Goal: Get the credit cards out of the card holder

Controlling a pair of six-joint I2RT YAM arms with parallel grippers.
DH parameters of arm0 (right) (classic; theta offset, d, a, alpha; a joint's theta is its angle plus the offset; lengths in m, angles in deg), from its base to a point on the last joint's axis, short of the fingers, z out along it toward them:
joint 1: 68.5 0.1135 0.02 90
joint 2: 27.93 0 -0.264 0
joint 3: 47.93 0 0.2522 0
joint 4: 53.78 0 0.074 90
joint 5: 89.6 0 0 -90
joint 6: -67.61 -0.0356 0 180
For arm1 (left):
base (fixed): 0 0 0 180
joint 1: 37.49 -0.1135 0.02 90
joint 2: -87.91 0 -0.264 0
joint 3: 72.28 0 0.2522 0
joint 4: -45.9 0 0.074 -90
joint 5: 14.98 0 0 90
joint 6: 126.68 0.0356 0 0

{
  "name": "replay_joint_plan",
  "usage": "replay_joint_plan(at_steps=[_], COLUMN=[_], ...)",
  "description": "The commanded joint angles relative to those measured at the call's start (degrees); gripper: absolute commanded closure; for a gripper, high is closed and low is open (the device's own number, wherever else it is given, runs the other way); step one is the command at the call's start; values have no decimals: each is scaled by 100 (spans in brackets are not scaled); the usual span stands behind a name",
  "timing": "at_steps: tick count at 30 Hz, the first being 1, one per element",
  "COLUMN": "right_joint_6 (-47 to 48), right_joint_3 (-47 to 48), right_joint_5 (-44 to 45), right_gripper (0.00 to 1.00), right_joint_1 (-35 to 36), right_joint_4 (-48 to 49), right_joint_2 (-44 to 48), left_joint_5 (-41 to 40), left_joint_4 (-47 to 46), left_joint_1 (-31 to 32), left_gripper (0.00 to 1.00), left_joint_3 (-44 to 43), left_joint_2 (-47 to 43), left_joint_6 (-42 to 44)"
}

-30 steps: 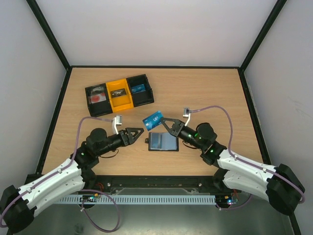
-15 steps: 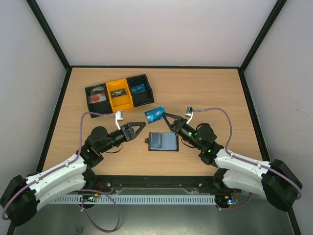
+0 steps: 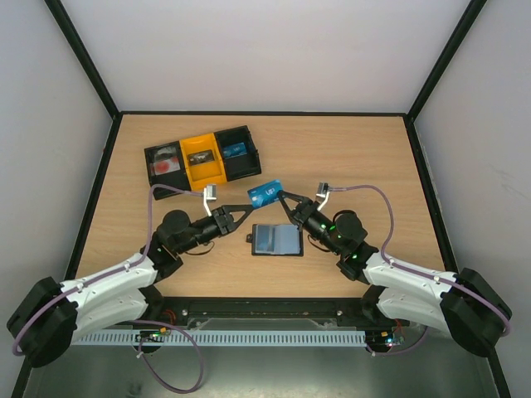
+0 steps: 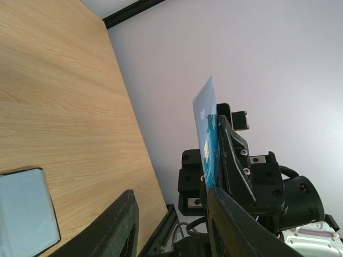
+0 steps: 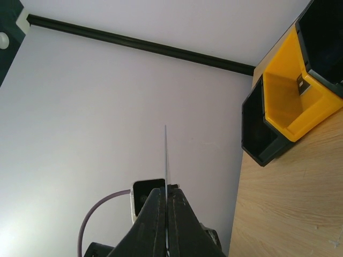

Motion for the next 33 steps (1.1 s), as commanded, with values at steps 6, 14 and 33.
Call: replay_joint_plan(at_steps=[6,14,33], right_joint_6=[-88,-160,-615], right_joint_3=[-111,-271,-337], right_joint_5=[123,347,410], right_gripper=[98,98,98], right_joint_1=[11,13,25], right_joint_4=[264,188,674], right_joint_2=[-43,135,-218], left_joint_5=[228,203,400], left_joint_4=[-774,-687,-1194], left_joint_1=[-29,-29,-12], left_gripper=[61,56,69], left_joint_3=[-271,-248,-265], left_joint_2=[270,192,740], left_joint_6=[-109,-129,-397])
